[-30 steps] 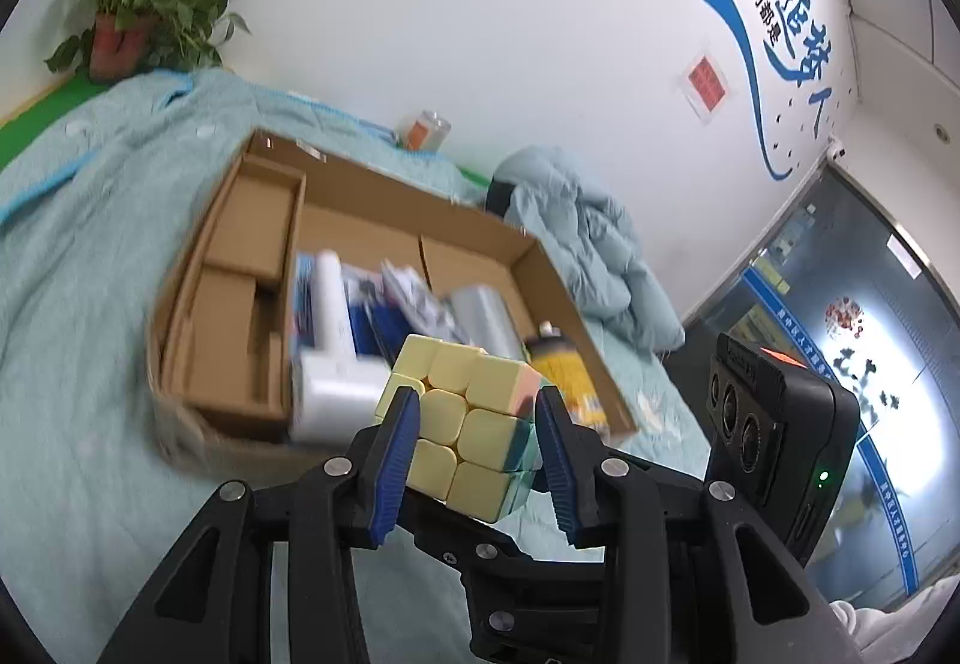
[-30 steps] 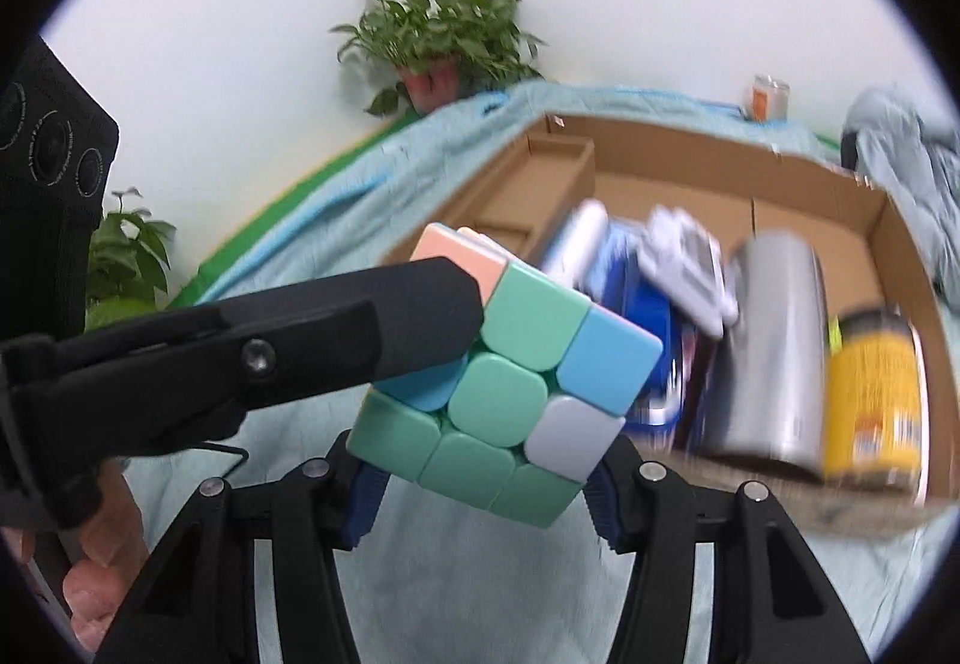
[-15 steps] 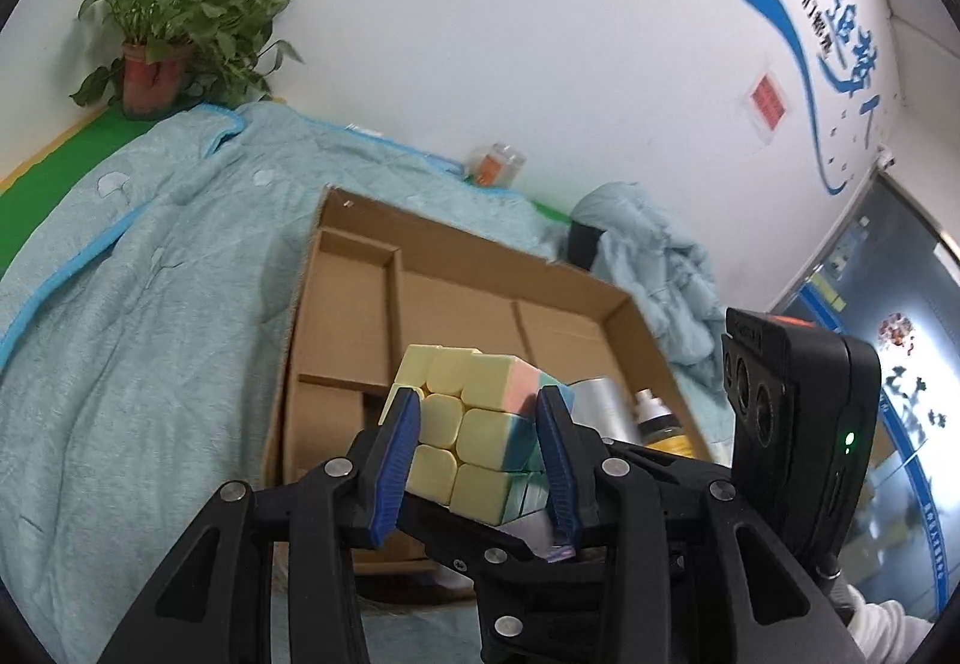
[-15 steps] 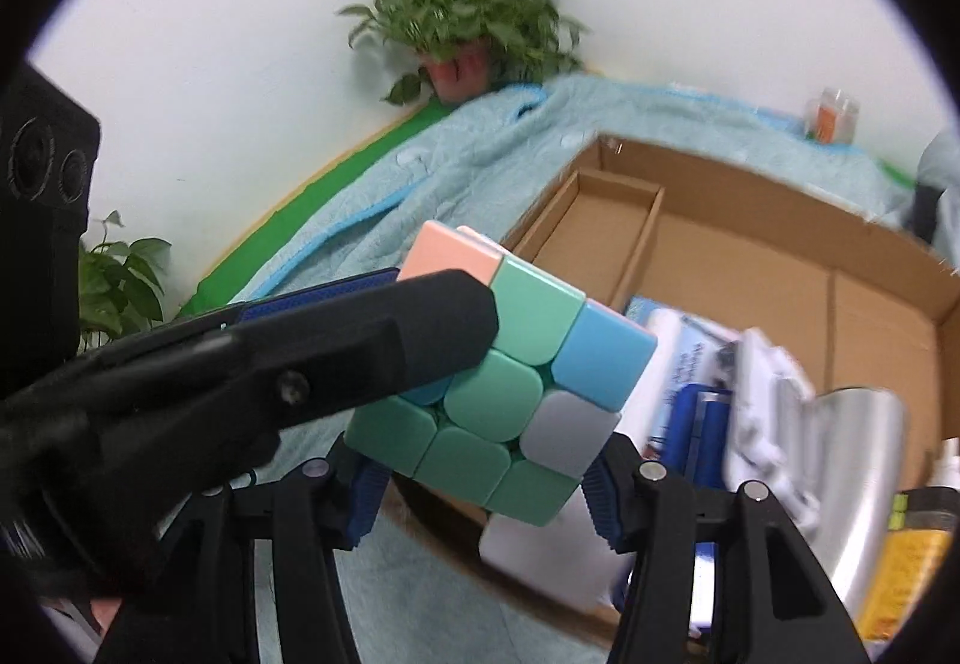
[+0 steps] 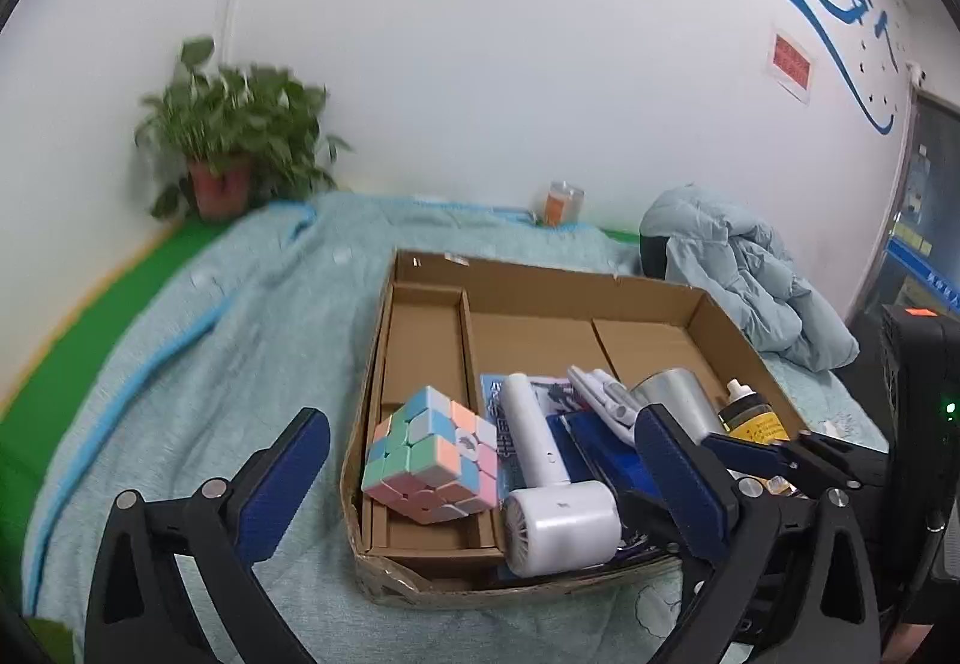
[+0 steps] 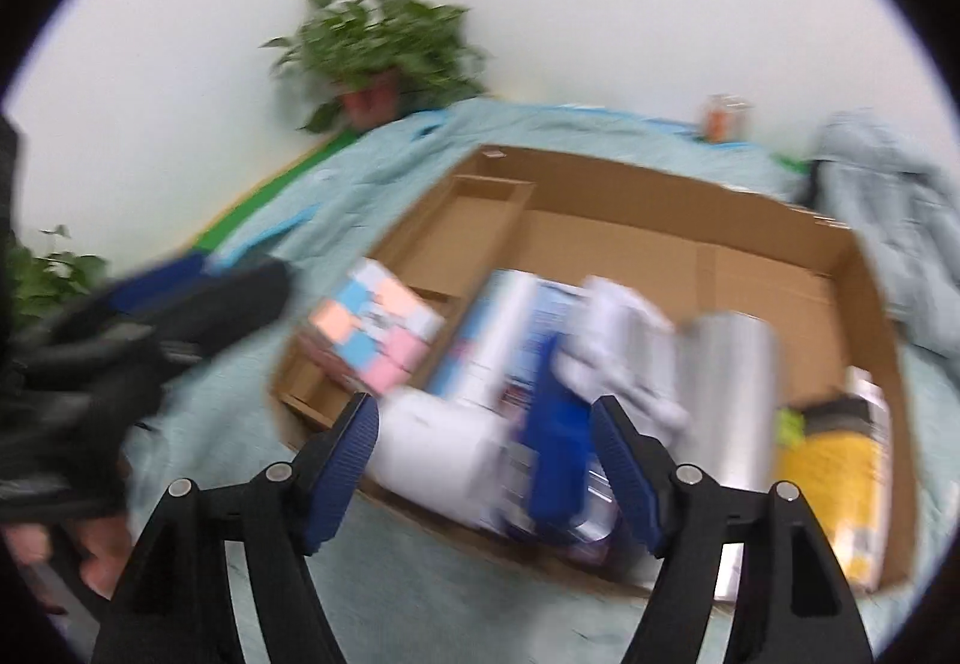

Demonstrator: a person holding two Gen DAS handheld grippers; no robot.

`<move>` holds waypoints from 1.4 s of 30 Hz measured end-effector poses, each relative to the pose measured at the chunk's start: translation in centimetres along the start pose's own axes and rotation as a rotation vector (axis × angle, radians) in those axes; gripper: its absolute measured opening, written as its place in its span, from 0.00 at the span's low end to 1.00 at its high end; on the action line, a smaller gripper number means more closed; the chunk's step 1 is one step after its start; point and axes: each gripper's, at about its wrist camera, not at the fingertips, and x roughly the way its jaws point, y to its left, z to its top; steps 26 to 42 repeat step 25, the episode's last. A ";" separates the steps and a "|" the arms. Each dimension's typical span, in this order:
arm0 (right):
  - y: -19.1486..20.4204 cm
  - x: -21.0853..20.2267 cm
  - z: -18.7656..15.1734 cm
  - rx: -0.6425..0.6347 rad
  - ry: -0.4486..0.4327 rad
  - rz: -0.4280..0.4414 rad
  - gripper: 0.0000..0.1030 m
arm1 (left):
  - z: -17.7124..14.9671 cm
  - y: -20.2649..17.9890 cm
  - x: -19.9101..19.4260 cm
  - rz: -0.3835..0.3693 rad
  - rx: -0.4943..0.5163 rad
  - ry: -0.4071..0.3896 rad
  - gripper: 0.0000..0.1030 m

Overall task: Organize rigid objects
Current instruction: 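Lower the cube into the box and open the right tool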

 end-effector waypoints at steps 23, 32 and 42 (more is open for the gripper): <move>-5.6 -5.7 -7.5 0.116 -0.008 -0.197 0.78 | -6.0 -9.9 -1.6 0.041 0.034 0.105 0.99; -5.6 -5.8 -7.7 0.117 -0.007 -0.193 0.78 | -6.0 -9.8 -1.6 0.036 0.024 0.116 0.99; -5.6 -5.8 -7.7 0.117 -0.007 -0.193 0.78 | -6.0 -9.8 -1.6 0.036 0.024 0.116 0.99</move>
